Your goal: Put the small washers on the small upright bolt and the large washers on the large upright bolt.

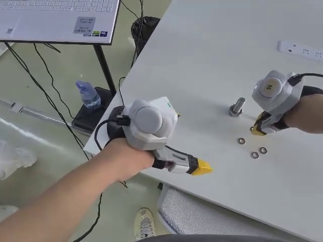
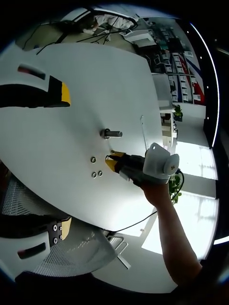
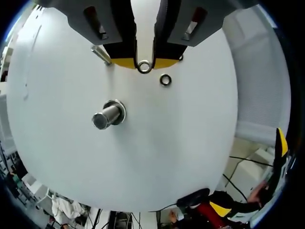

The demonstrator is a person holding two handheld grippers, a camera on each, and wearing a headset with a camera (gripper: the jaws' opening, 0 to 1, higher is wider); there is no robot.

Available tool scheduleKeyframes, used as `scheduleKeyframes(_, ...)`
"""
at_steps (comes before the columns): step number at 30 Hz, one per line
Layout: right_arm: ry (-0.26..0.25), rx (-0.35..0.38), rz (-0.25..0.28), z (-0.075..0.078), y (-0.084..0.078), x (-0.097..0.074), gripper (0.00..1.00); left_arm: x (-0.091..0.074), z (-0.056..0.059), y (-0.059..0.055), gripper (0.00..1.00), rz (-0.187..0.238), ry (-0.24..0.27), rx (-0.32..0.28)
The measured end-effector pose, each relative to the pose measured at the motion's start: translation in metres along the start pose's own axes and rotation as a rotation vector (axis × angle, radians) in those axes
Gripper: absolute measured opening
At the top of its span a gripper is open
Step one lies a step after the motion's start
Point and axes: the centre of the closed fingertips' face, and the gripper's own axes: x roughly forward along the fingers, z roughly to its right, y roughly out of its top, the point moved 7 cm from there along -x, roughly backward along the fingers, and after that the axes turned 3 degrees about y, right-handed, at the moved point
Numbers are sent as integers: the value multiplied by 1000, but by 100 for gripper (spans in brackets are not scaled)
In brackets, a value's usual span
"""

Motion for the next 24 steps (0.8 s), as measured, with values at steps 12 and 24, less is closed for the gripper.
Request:
scheduleKeyframes(12,-2,71,23,0,-25,-13,12,3,4,6,96,-2,-5,13)
scheduleKeyframes(24,-23,107,5,3,-52,-20,12,3,9,3,97,-12,-1,10)
